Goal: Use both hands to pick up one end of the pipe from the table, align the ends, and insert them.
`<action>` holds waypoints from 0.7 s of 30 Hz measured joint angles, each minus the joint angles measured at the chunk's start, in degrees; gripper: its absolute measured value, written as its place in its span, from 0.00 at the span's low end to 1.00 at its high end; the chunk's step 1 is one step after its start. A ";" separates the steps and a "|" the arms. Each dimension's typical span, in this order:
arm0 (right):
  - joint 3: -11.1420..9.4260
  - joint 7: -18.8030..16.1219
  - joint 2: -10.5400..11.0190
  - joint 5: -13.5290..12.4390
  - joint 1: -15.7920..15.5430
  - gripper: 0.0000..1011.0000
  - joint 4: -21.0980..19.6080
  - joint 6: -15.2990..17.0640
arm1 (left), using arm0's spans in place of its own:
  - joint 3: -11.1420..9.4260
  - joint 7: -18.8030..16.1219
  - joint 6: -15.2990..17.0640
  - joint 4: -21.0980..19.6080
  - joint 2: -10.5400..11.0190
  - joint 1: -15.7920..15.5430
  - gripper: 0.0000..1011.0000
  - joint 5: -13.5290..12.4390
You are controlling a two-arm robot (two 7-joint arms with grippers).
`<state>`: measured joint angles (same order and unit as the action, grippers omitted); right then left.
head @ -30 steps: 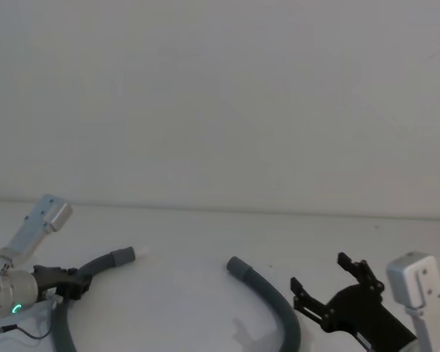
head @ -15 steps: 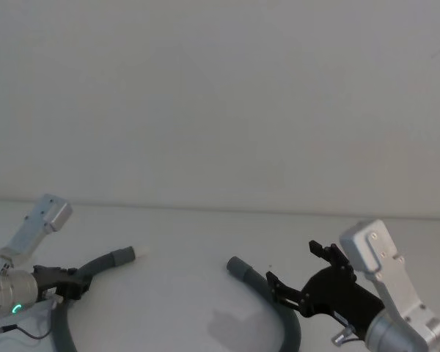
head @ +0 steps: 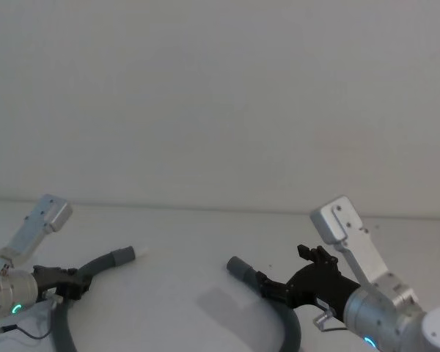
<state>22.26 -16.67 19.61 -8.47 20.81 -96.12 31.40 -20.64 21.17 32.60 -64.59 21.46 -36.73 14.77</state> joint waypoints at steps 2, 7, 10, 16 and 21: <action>0.13 0.19 -0.99 0.00 0.91 0.99 0.81 2.12 | -0.01 0.00 0.00 0.00 0.00 0.00 0.29 0.00; 0.45 1.10 -3.25 0.11 2.40 0.99 2.93 6.56 | 0.00 0.00 0.00 0.00 0.00 0.00 0.29 0.00; 0.60 1.42 -4.07 0.21 2.87 0.99 3.75 7.90 | 0.00 0.00 0.00 0.00 0.00 0.00 0.29 0.00; 1.22 2.18 -5.84 0.77 4.14 0.99 6.08 10.16 | 0.00 0.00 0.00 0.00 -0.01 0.00 0.29 0.00; 1.98 2.86 -6.99 1.79 5.40 0.99 8.69 10.61 | 0.00 0.00 0.00 0.00 0.00 0.00 0.29 0.00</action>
<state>24.24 -13.81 12.63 -6.68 26.21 -87.43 42.01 -20.65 21.17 32.60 -64.59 21.46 -36.73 14.77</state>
